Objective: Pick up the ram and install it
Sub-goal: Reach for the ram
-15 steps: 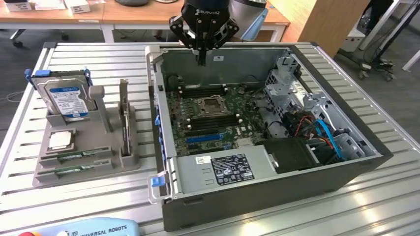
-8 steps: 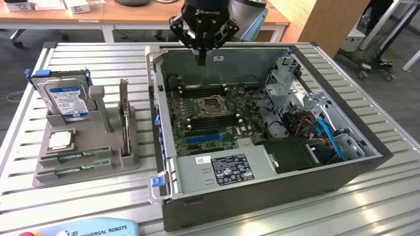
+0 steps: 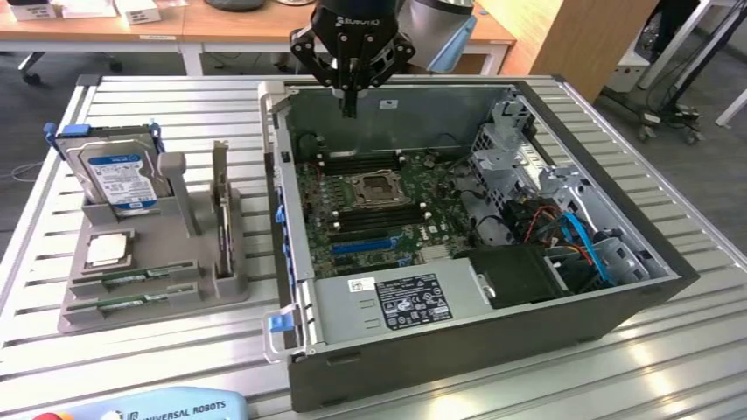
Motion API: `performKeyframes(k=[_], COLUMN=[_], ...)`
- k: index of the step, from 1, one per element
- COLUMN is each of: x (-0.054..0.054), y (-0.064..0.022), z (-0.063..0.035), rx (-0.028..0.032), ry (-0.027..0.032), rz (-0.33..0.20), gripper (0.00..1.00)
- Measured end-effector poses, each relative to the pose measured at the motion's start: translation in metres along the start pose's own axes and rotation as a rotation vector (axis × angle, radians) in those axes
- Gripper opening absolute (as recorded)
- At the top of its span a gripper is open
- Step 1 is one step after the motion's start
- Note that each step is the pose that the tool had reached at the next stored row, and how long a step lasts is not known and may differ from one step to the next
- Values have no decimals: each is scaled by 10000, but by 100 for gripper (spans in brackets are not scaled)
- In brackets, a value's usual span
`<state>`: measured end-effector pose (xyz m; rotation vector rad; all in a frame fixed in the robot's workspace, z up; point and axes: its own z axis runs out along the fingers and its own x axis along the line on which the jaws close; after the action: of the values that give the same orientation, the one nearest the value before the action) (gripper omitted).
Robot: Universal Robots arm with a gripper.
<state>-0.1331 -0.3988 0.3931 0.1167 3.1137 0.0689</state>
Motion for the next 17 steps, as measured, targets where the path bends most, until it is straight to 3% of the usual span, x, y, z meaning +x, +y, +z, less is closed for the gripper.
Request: performKeyframes(k=[17], x=[309], y=[-23], z=[-4], rx=[0], ry=[0], rz=[0], gripper=[10])
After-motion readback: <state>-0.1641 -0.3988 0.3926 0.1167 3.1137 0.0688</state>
